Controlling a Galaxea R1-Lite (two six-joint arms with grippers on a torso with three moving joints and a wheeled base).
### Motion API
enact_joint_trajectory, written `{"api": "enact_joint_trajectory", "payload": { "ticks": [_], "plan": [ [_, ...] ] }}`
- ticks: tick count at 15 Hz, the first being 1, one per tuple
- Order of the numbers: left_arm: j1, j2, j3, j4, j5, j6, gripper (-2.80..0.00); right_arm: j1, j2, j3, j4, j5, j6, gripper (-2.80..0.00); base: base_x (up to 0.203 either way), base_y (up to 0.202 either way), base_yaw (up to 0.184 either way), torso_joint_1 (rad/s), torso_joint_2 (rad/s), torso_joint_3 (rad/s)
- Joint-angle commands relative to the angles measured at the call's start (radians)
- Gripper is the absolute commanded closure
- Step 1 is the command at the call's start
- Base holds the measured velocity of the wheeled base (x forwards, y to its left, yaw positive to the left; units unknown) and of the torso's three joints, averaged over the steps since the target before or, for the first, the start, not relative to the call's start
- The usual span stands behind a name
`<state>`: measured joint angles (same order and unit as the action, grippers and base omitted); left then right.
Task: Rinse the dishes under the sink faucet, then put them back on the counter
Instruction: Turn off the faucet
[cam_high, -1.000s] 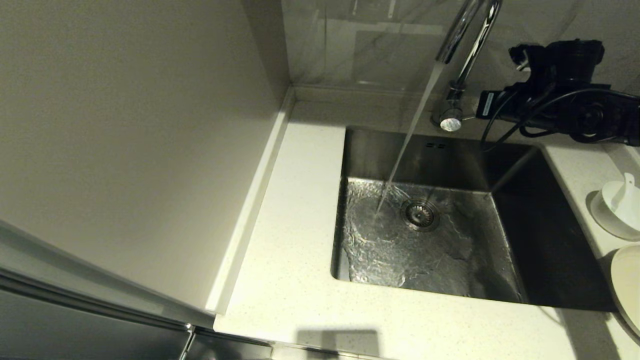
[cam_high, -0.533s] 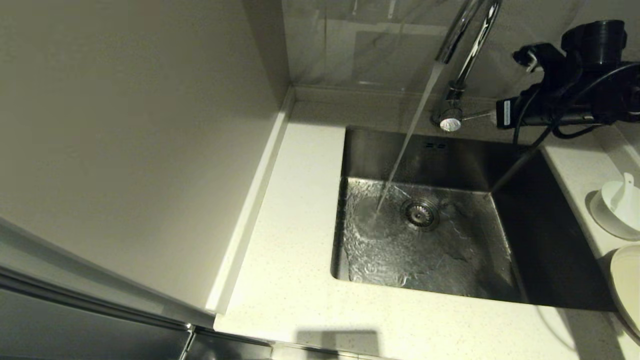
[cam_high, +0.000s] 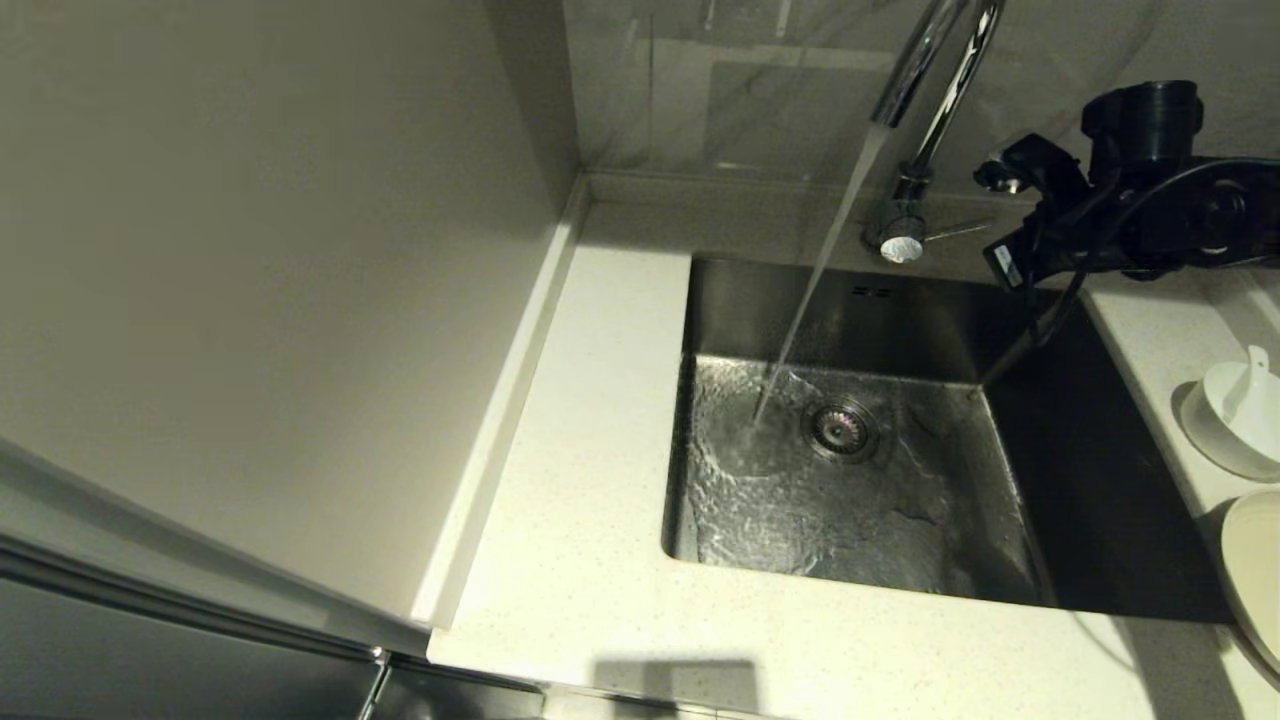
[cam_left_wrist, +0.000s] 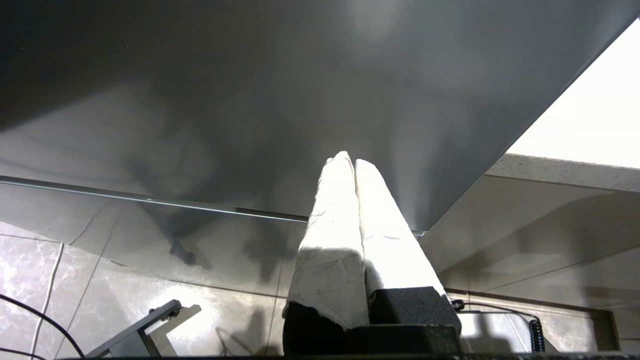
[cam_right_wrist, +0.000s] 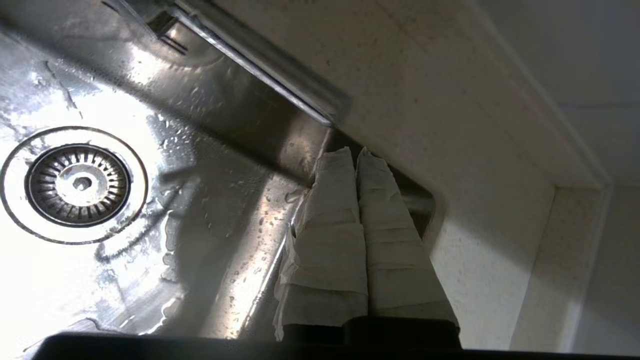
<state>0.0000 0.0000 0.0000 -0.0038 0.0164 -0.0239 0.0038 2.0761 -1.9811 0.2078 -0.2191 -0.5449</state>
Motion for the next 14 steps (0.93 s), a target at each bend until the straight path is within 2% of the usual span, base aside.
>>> {"api": "enact_joint_trajectory", "payload": {
  "ticks": [1, 7, 14],
  "plan": [
    [0.000, -0.003, 0.000, -0.001, 0.000, -0.001, 0.00, 0.010, 0.024, -0.001, -0.002, 0.001, -0.004, 0.00, 0.000, 0.000, 0.000, 0.000, 0.00, 0.000],
    [0.000, -0.003, 0.000, -0.001, 0.000, -0.001, 0.00, 0.040, 0.047, -0.002, -0.099, 0.002, 0.021, 0.00, 0.000, 0.000, 0.000, 0.000, 0.00, 0.000],
    [0.000, -0.003, 0.000, -0.001, 0.000, -0.001, 0.00, 0.085, 0.089, -0.005, -0.311, 0.009, 0.147, 0.00, 0.000, 0.000, 0.000, 0.000, 0.00, 0.000]
  ]
}}
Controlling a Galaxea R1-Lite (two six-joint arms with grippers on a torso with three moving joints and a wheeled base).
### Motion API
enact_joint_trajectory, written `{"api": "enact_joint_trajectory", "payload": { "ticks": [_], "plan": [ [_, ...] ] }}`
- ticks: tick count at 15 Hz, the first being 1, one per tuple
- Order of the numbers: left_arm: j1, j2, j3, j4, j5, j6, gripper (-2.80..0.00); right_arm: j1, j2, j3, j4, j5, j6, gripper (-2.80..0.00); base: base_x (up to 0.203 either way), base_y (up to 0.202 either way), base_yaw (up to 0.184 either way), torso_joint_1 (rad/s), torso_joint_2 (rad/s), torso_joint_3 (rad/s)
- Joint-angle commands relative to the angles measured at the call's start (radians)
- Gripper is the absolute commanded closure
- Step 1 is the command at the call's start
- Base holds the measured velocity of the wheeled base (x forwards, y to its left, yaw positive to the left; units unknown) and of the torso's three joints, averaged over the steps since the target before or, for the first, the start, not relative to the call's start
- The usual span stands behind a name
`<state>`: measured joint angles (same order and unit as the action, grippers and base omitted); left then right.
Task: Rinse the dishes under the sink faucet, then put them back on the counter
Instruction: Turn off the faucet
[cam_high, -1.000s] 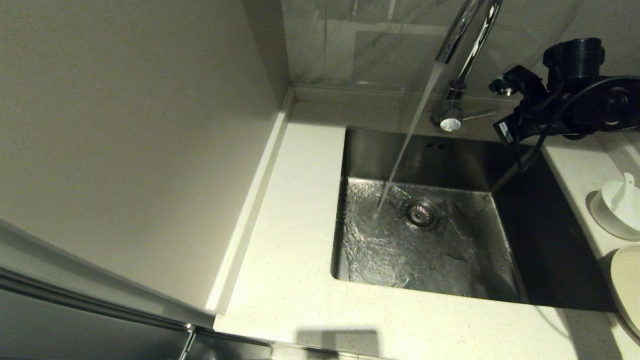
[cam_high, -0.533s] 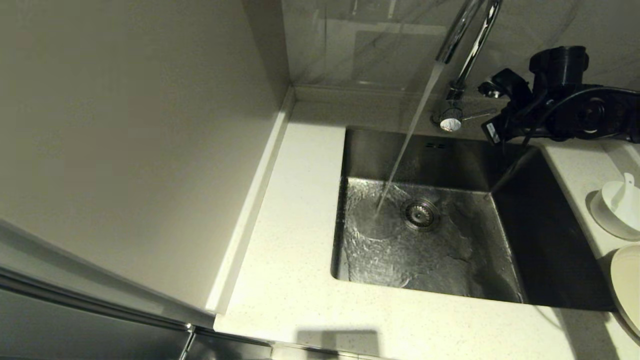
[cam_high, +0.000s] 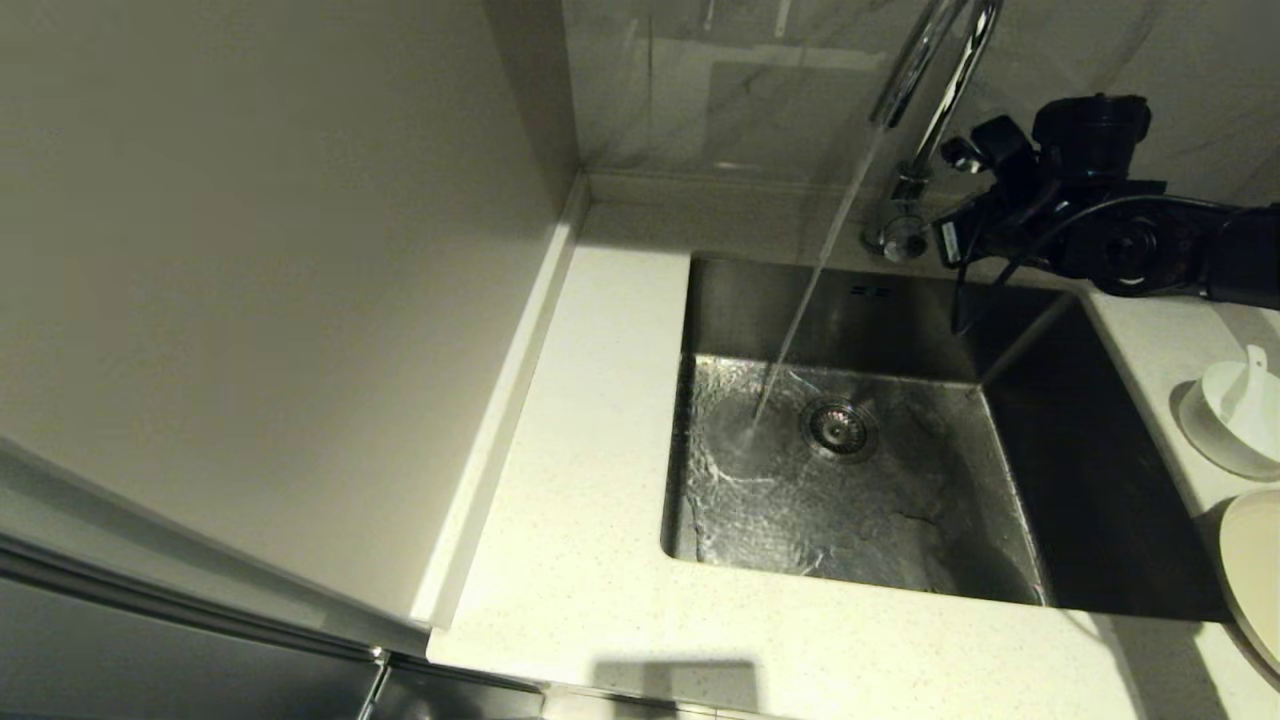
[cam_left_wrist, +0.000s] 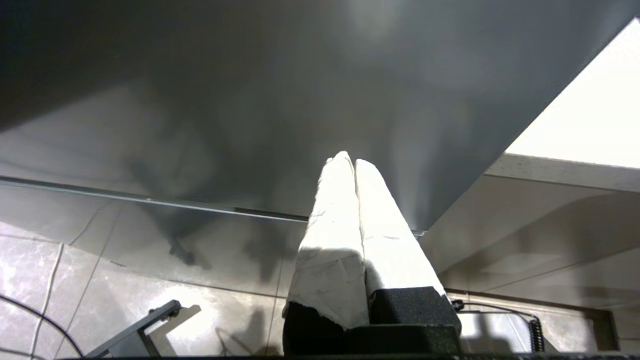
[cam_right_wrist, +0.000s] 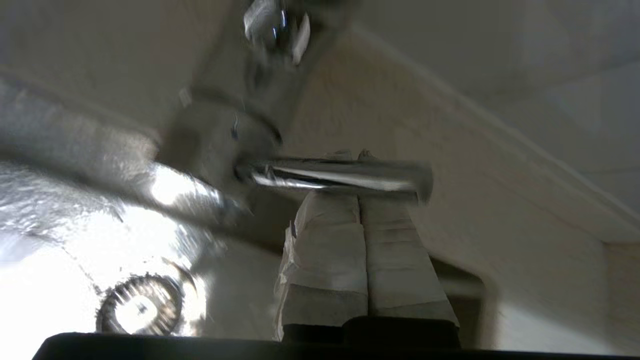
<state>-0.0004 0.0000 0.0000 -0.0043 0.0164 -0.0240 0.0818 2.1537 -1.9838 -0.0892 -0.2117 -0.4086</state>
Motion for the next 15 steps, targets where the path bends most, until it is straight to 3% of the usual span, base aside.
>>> {"api": "enact_joint_trajectory", "payload": {
  "ticks": [1, 7, 12, 15],
  "plan": [
    [0.000, -0.003, 0.000, 0.000, 0.000, -0.001, 0.00, 0.009, 0.019, -0.008, -0.029, 0.003, 0.035, 0.00, 0.000, 0.000, 0.000, 0.000, 0.00, 0.000],
    [0.000, -0.003, 0.000, 0.000, 0.000, -0.001, 0.00, 0.035, 0.023, -0.009, -0.095, 0.075, 0.160, 0.00, 0.000, 0.000, 0.000, 0.000, 0.00, 0.000],
    [0.000, -0.003, 0.000, 0.000, 0.000, -0.001, 0.00, 0.011, -0.009, -0.006, -0.090, 0.063, 0.201, 0.00, 0.000, 0.000, 0.000, 0.000, 0.00, 0.000],
    [0.000, -0.003, 0.000, 0.000, 0.000, -0.001, 0.00, -0.048, -0.065, 0.008, -0.071, 0.007, 0.224, 0.00, 0.000, 0.000, 0.000, 0.000, 0.00, 0.000]
  ]
}}
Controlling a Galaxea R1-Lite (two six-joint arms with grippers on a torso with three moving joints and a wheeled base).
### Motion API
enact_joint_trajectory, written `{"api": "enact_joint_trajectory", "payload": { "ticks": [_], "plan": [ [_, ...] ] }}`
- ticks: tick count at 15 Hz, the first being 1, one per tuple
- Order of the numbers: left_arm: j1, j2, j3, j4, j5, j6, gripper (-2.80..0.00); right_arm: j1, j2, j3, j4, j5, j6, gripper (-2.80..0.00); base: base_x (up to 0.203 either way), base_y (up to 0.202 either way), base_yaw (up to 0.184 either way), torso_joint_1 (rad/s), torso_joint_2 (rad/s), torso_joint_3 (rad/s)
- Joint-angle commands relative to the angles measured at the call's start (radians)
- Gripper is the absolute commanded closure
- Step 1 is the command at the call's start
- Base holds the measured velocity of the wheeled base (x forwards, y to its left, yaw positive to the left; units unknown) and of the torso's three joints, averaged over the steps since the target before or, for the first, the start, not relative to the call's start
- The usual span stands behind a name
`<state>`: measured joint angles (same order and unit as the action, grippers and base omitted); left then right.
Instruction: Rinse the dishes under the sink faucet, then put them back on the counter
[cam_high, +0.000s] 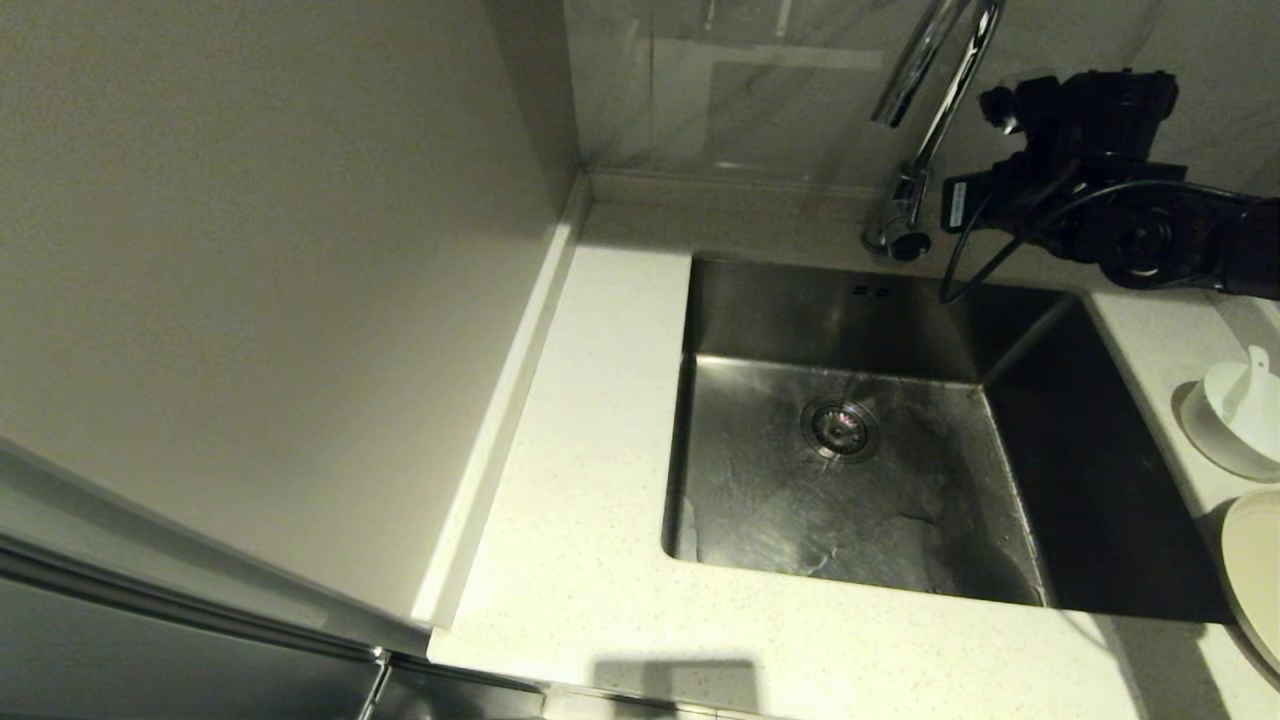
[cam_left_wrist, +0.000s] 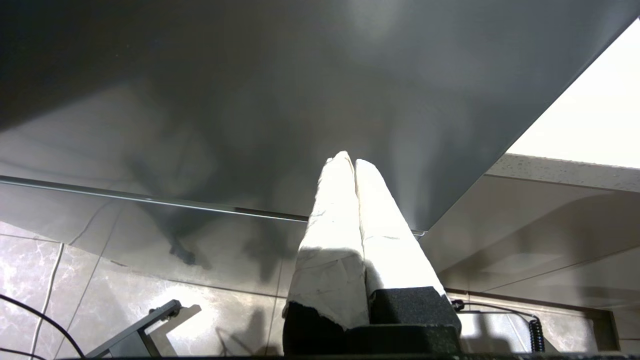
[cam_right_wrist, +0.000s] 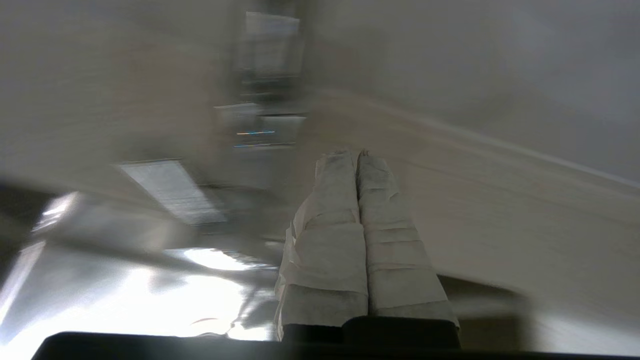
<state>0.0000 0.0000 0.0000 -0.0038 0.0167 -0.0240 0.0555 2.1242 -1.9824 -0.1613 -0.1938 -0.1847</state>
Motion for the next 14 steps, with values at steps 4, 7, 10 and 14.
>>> {"api": "enact_joint_trajectory", "payload": {
  "ticks": [4, 7, 10, 14],
  "plan": [
    [0.000, -0.003, 0.000, -0.001, 0.000, -0.001, 0.00, -0.078, -0.221, 0.261, 0.002, -0.059, 0.062, 0.00, 0.000, 0.000, 0.000, 0.000, 0.00, 0.000],
    [0.000, -0.003, 0.000, -0.001, 0.000, -0.001, 0.00, -0.104, -0.385, 0.555, -0.003, -0.066, 0.099, 0.00, 0.000, 0.000, 0.000, 0.000, 0.00, 0.000],
    [0.000, -0.003, 0.000, -0.001, 0.000, -0.001, 0.00, -0.111, -0.488, 0.837, -0.032, -0.071, 0.108, 0.00, 0.000, 0.000, 0.000, 0.000, 0.00, 0.000],
    [0.000, -0.003, 0.000, -0.001, 0.000, -0.001, 0.00, -0.016, -0.506, 1.191, -0.330, -0.111, 0.086, 0.00, 0.000, 0.000, 0.000, 0.000, 0.00, 0.000]
  ]
}}
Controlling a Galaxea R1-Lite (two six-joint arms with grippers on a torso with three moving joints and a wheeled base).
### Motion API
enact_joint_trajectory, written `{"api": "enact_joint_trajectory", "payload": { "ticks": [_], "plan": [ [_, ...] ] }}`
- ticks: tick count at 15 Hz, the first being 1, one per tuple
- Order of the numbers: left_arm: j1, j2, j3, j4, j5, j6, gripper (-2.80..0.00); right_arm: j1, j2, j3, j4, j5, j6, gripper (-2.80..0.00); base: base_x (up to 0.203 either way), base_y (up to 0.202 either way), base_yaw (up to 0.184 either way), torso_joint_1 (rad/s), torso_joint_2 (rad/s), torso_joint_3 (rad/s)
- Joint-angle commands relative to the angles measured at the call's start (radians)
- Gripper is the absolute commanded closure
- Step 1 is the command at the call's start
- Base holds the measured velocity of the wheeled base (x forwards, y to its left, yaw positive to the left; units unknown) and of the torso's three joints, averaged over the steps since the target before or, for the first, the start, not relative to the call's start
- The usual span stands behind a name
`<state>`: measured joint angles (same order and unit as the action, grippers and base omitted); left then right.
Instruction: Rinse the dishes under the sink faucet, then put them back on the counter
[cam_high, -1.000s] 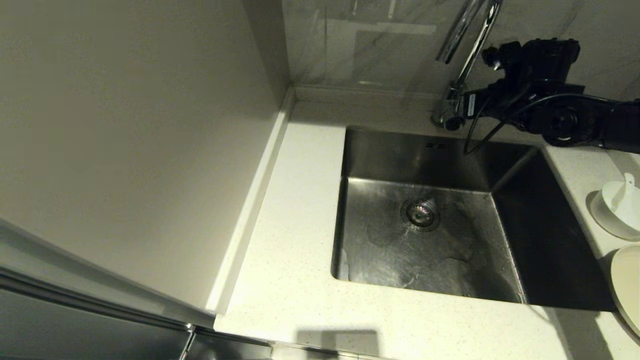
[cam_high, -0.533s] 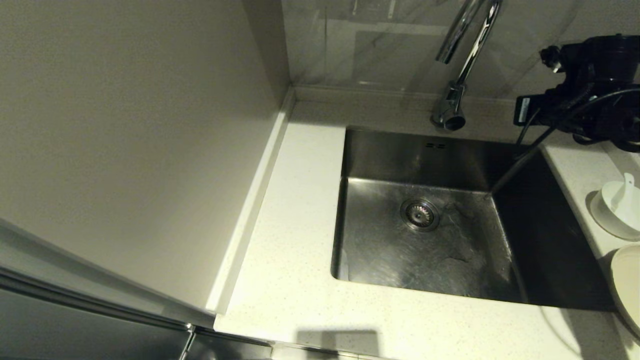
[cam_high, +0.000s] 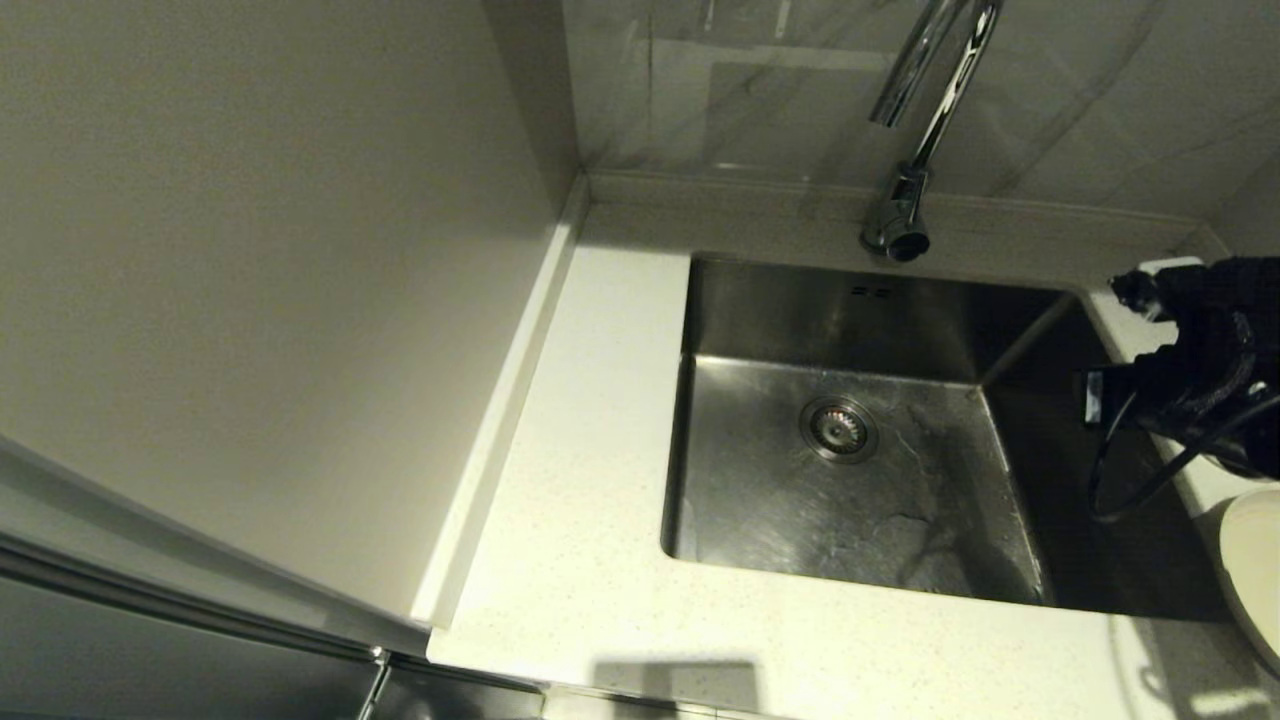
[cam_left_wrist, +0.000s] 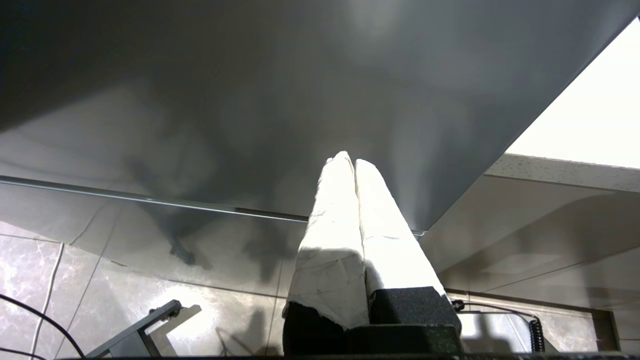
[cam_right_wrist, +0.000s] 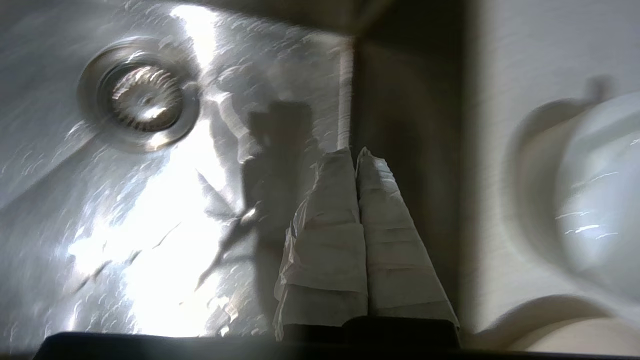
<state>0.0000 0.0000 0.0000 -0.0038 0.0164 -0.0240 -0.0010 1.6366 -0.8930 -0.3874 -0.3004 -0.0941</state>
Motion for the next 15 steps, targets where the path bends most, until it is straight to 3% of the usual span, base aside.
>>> {"api": "enact_joint_trajectory", "payload": {
  "ticks": [1, 4, 6, 11, 13, 15],
  "plan": [
    [0.000, -0.003, 0.000, -0.001, 0.000, -0.001, 0.00, 0.101, 0.013, 0.148, -0.201, -0.016, -0.011, 0.00, 0.000, 0.000, 0.000, 0.000, 0.00, 0.000],
    [0.000, -0.003, 0.000, -0.001, 0.000, -0.001, 0.00, 0.197, 0.197, 0.112, -0.335, -0.057, -0.019, 0.00, 0.000, 0.000, 0.000, 0.000, 0.00, 0.000],
    [0.000, -0.003, 0.000, -0.001, 0.000, -0.001, 0.00, 0.220, 0.308, 0.064, -0.399, -0.070, -0.049, 0.00, 0.000, 0.000, 0.000, 0.000, 0.00, 0.000],
    [0.000, -0.003, 0.000, -0.001, 0.000, -0.001, 0.00, 0.234, 0.570, -0.016, -0.693, -0.075, -0.224, 0.00, 0.000, 0.000, 0.000, 0.000, 0.00, 0.000],
    [0.000, -0.003, 0.000, -0.001, 0.000, -0.001, 0.00, 0.254, 0.627, -0.057, -0.758, -0.075, -0.299, 0.00, 0.000, 0.000, 0.000, 0.000, 0.00, 0.000],
    [0.000, -0.003, 0.000, -0.001, 0.000, -0.001, 0.00, 0.277, 0.666, -0.062, -0.777, -0.074, -0.318, 0.00, 0.000, 0.000, 0.000, 0.000, 0.00, 0.000]
  ]
}}
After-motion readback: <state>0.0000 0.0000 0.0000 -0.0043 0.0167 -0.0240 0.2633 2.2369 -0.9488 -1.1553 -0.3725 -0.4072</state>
